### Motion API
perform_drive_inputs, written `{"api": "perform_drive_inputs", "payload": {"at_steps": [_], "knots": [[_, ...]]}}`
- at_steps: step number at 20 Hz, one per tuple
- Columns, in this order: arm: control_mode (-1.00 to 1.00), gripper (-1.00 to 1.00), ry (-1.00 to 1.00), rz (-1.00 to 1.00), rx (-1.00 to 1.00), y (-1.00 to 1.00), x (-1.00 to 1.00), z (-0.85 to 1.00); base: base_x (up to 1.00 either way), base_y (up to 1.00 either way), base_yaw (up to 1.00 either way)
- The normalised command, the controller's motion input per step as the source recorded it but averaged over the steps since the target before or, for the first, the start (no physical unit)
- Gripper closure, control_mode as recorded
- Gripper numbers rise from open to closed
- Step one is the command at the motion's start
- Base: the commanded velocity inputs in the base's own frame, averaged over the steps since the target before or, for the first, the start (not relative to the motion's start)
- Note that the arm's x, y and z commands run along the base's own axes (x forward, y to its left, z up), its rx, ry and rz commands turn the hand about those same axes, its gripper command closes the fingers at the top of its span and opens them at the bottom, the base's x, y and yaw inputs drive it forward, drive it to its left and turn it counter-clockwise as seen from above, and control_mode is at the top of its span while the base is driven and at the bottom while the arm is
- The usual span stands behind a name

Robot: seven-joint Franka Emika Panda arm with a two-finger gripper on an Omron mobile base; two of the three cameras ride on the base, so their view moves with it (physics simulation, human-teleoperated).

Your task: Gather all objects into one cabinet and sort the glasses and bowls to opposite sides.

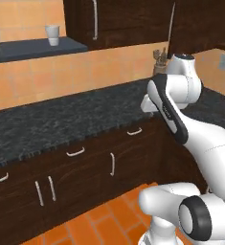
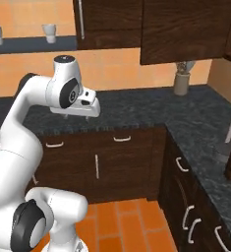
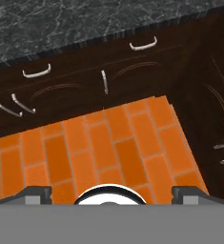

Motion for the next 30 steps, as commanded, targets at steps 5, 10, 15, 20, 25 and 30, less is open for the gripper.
{"api": "perform_drive_inputs", "payload": {"at_steps": [5,10,15,20,25,30], "knots": [[1.0,-1.0,0.0,0.0,0.0,0.0,0.0,0.0,-0.24,0.0,0.57],[1.0,-1.0,0.0,0.0,0.0,0.0,0.0,0.0,-0.03,0.14,0.43],[1.0,-1.0,0.0,0.0,0.0,0.0,0.0,0.0,0.0,0.26,0.44],[1.0,-1.0,0.0,0.0,0.0,0.0,0.0,0.0,0.0,0.24,0.53],[1.0,-1.0,0.0,0.0,0.0,0.0,0.0,0.0,0.37,0.39,0.4],[1.0,-1.0,0.0,0.0,0.0,0.0,0.0,0.0,0.59,0.29,0.4]]}}
